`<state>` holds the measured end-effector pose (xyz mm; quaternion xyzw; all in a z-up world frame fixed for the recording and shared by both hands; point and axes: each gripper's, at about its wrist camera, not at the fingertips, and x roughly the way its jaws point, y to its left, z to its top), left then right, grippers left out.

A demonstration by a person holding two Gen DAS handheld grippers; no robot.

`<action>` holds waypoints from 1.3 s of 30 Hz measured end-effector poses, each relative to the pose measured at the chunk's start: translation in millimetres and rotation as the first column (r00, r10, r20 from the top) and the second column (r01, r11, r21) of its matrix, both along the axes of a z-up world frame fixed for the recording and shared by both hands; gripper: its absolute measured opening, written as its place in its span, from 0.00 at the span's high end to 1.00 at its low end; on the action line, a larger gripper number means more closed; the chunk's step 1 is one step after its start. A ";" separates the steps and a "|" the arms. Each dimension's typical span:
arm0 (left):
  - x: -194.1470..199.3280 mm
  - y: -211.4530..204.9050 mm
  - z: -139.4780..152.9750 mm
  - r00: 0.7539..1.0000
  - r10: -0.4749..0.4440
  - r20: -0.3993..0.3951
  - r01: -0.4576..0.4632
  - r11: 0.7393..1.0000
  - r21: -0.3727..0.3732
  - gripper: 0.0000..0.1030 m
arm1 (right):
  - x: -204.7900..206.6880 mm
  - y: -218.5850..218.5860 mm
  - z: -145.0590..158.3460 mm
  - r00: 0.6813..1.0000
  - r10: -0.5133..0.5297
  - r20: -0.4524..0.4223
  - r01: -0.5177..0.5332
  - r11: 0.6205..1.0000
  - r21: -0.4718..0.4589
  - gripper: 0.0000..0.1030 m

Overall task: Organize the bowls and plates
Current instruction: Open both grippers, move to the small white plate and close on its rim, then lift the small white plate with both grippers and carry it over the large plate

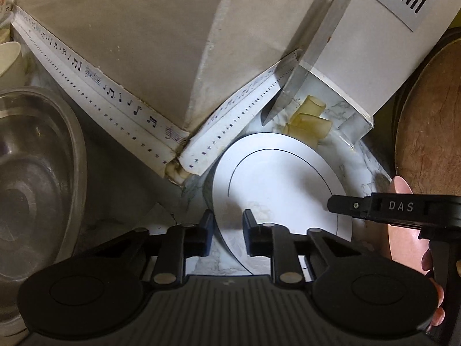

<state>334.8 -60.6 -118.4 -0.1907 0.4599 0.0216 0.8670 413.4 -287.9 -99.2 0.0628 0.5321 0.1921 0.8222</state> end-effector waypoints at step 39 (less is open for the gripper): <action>-69.3 -12.4 42.6 0.987 -0.139 0.079 0.138 0.990 0.021 0.87 | -101.8 -36.1 55.6 0.994 -0.059 0.095 0.058 0.998 0.015 0.88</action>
